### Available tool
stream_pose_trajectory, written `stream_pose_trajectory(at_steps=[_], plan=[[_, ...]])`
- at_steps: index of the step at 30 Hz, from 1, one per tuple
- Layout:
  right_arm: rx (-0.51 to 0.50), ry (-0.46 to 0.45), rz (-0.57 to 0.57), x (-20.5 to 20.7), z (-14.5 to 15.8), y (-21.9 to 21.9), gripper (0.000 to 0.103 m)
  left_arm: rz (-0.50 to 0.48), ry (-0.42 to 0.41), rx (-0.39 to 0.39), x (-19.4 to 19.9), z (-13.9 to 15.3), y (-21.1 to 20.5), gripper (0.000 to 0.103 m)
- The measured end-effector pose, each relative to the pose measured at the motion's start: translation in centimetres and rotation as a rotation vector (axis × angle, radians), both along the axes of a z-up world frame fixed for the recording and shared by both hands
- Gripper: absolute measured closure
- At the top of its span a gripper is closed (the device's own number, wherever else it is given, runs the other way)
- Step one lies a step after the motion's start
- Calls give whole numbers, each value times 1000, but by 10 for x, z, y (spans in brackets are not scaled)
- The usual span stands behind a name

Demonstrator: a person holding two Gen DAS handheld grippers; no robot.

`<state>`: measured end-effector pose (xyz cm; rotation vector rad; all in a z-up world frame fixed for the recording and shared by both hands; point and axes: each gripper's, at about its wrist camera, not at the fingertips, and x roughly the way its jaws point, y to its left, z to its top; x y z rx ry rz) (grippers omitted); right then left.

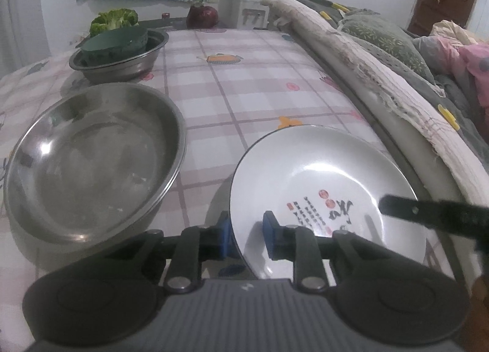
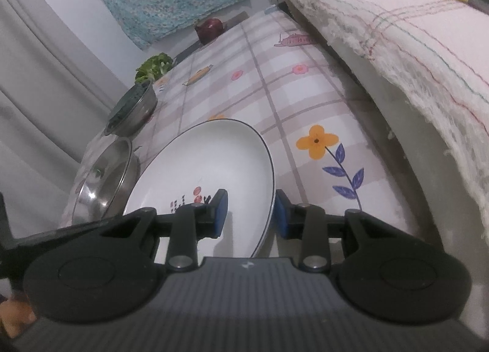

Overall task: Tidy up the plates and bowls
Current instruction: 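Lift the white printed plate with both tools holding opposite rims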

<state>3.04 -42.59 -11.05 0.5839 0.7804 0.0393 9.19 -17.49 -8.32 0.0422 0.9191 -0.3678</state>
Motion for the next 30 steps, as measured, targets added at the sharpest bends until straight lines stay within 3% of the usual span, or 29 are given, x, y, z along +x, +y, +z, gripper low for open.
stream_pose_trajectory(at_steps=[5, 12, 19, 30], plan=[[-27, -12, 5, 9, 0, 2, 71, -5, 13, -8, -9, 1, 5, 80], [-56, -19, 19, 6, -1, 5, 73, -16, -3, 65, -9, 3, -4, 81], [-81, -16, 33, -7, 0, 10, 74, -37, 2, 97, -3, 0, -12, 72], [-138, -6, 56, -21, 3, 23, 74, -24, 23, 52, 8, -3, -10, 69]])
